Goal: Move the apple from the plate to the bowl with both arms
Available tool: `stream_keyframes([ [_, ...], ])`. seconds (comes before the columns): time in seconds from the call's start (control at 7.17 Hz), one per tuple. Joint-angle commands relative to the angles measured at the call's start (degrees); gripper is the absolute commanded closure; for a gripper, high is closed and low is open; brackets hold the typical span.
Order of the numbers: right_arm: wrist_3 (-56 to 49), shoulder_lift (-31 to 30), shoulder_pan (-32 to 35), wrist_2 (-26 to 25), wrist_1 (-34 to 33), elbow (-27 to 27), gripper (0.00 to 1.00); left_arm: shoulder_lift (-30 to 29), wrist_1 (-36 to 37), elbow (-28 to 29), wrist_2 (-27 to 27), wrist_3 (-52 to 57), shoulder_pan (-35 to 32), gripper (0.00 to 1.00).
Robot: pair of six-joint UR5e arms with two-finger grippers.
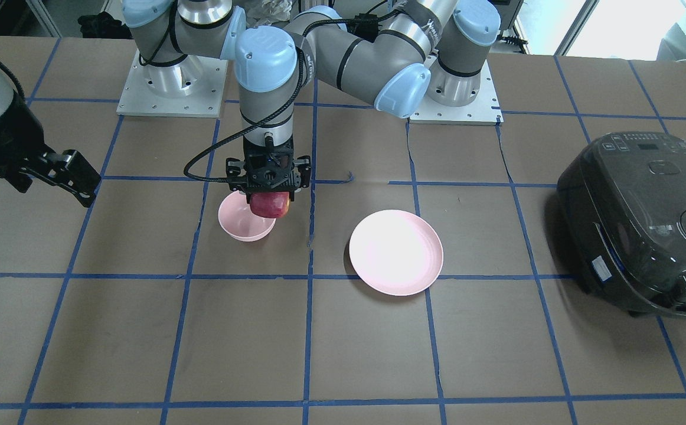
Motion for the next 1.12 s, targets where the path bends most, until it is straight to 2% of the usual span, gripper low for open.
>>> stream_keyframes([
  [0.0, 0.0, -0.3, -0.3, 0.4, -0.6, -0.4, 0.00, -4.0, 0.4, 3.1, 0.4, -3.5, -2.0, 0.99],
  [0.56, 0.8, -0.8, -0.2, 0.3, -0.7, -0.1, 0.00, -8.0, 2.2, 4.0, 2.7, -3.5, -4.7, 0.97],
  [0.7, 0.7, -0.6, -0.3, 0.2, -0.7, 0.0, 0.00, -8.2, 2.2, 4.1, 3.2, -2.2, -4.6, 0.93],
  [0.84, 0.7, -0.9, -0.2, 0.2, -0.6, 0.0, 0.00, -8.2, 2.2, 3.9, 4.0, -2.2, -4.6, 0.70],
  [0.98, 0.7, -1.0, -0.2, 0.3, -0.7, 0.2, 0.00, -8.2, 2.4, 4.0, 4.3, -2.3, -4.6, 0.39],
])
